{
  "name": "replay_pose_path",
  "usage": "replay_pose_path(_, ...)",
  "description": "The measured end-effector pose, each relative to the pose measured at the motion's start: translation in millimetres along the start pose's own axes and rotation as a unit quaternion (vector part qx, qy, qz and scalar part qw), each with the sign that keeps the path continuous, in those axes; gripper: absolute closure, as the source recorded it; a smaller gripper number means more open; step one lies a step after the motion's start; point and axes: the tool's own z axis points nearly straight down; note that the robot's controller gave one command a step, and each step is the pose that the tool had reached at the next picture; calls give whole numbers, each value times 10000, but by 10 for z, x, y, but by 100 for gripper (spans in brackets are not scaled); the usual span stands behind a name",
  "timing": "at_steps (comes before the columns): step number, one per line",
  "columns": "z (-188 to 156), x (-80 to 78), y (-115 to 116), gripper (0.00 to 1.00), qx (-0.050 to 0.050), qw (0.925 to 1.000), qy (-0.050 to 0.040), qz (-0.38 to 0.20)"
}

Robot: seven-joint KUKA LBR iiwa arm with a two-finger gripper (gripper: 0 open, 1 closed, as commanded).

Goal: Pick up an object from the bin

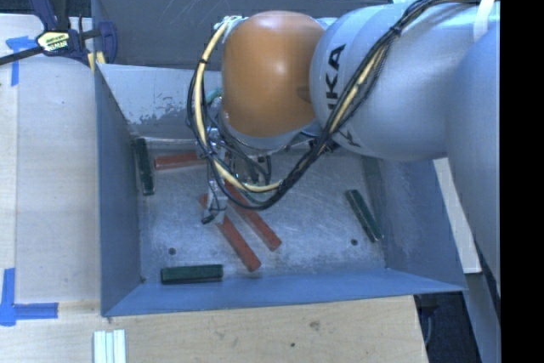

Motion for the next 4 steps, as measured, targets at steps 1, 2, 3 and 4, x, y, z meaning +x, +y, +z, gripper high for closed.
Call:
replay_pose_path(1,878,134,-987,0,12,9931,-6,1172)
replay_pose_path(2,1225,-64,-1422,0,-7,9863,-14,1647)
replay_pose_path(3,1217,228,-1274,0,-12,9809,-26,1943)
replay_pose_path(4,1197,211,-1278,100,-20,9807,-49,1952)
